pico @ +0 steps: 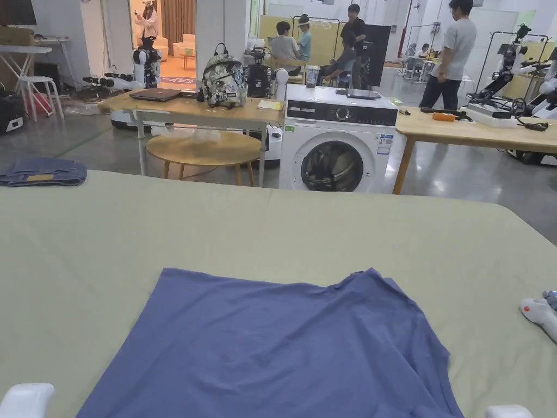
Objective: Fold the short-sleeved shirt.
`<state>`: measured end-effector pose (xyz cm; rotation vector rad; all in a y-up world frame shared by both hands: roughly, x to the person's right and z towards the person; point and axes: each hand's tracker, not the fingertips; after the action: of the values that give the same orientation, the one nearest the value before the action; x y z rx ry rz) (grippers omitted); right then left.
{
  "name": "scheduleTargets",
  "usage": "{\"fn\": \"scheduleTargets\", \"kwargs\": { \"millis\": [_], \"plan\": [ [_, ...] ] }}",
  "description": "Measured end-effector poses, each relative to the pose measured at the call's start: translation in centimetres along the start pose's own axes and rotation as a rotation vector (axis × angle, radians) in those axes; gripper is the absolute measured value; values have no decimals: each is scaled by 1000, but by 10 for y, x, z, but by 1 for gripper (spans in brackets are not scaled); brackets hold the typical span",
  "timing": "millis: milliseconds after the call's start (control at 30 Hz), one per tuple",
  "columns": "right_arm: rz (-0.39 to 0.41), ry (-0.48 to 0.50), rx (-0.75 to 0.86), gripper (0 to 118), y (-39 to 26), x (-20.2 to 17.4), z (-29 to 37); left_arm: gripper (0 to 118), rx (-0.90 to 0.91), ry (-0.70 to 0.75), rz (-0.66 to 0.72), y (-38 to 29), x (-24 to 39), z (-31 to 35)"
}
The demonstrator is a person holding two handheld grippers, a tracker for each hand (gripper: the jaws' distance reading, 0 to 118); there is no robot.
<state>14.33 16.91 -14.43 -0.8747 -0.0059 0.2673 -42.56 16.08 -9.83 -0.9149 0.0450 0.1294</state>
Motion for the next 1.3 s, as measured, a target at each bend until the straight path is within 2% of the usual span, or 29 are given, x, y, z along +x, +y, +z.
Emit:
{"fn": "scheduleTargets", "kwargs": {
  "millis": [133, 367, 400, 433, 500, 533, 600, 633, 700, 833, 1000, 1067, 1100, 1133, 1167, 1233, 1267, 1300],
  "plan": [
    [13, 23, -110, 1, -13, -2, -25, 0, -94, -2, -13, -3, -2, -22],
    [37, 32, -182, 6, -15, -11, -44, 0, -144, -18, 6, 6, -15, -35],
    [37, 29, -193, 9, -13, -5, -49, 0, -144, -23, 6, 8, -16, -34],
    [45, 22, -208, 18, -8, -3, -48, 4, -125, -22, 3, 7, -13, -28],
    [52, 14, -211, 22, 2, 0, -39, 5, -83, 3, 0, 12, -8, -20],
    [44, 15, -197, 30, 6, 4, -33, 9, -43, 27, -10, 17, -7, -15],
    [-3, 18, -137, 53, 18, 10, -22, 21, 9, 34, 7, 23, -2, -6],
    [-29, 15, -112, 60, 25, 12, -15, 25, 31, 27, 20, 29, -1, -2],
    [-62, 7, -65, 60, 36, 11, -1, 36, 81, 8, 25, 38, 4, 4],
    [-113, 10, 60, 63, 53, 7, 10, 36, 162, 33, -16, 56, 24, 13],
    [-254, 63, 280, 63, 66, -12, 19, 36, 329, -11, -27, 68, 46, 26],
    [-283, 70, 376, 62, 70, -26, 21, 35, 407, -7, -45, 71, 59, 31],
    [-285, 46, 410, 62, 72, -34, 23, 30, 435, 4, -61, 73, 65, 32],
    [-285, 37, 449, 58, 73, -41, 24, 20, 467, 13, -74, 74, 71, 33],
    [-287, 33, 488, 47, 75, -48, 25, 14, 492, 28, -90, 75, 78, 35],
    [-275, 41, 521, 8, 79, -64, 30, 5, 541, 34, -99, 77, 87, 38],
    [-271, 52, 539, 8, 81, -70, 31, 0, 554, 30, -103, 78, 91, 40],
    [-271, 68, 547, 6, 82, -74, 31, 0, 567, 43, -103, 79, 94, 42]
  ]
}}
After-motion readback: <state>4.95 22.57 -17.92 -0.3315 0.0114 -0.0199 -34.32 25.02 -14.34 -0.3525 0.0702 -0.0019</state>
